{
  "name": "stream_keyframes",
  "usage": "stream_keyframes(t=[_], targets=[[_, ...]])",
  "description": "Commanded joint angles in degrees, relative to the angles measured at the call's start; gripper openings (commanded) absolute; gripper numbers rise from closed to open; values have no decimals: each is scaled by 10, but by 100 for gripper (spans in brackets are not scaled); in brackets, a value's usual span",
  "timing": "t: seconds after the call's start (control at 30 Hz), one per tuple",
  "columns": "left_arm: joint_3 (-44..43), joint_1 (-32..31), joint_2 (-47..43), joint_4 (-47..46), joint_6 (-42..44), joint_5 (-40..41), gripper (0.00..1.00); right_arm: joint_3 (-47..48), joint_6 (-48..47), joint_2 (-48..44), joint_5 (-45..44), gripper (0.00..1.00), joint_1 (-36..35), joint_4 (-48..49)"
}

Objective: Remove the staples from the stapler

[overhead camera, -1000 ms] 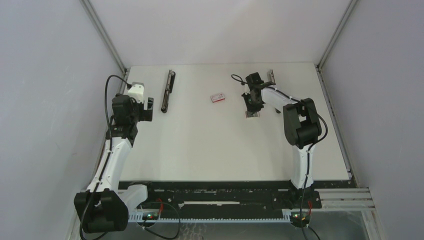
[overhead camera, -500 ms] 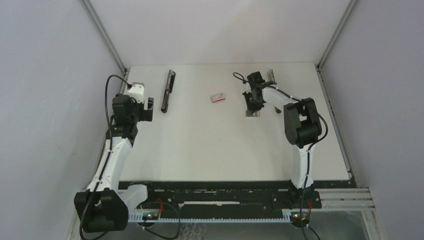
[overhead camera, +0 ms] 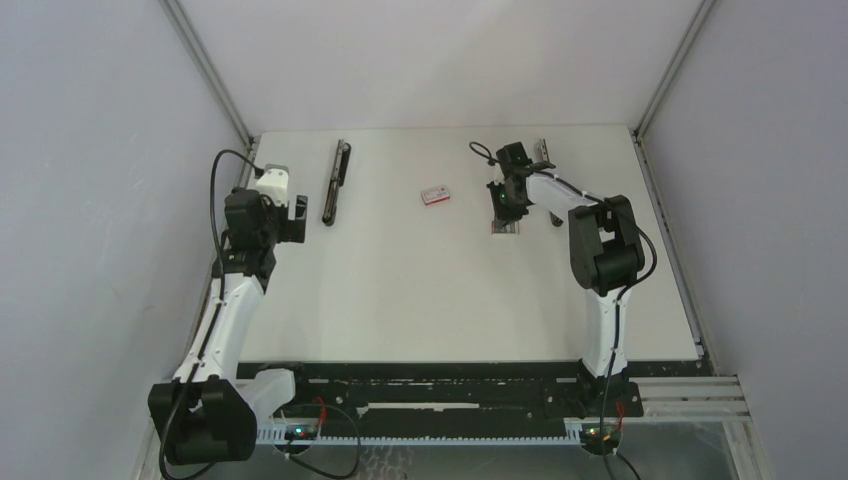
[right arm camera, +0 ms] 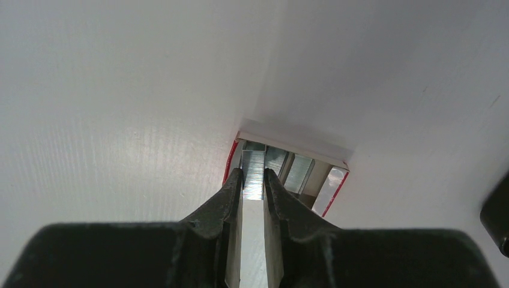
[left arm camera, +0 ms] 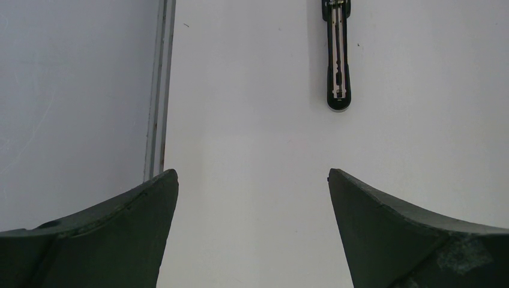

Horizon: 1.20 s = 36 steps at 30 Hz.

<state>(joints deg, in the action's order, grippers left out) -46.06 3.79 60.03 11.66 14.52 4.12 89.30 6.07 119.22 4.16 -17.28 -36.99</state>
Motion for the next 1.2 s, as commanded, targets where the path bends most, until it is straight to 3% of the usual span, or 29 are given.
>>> stream_keyframes(t=[0.0, 1.17], targets=[[9, 3, -1, -18, -2, -6, 100, -4, 28, -24, 10, 10, 5, 25], [9, 4, 4, -19, -2, -5, 100, -74, 79, -81, 30, 11, 17, 69]])
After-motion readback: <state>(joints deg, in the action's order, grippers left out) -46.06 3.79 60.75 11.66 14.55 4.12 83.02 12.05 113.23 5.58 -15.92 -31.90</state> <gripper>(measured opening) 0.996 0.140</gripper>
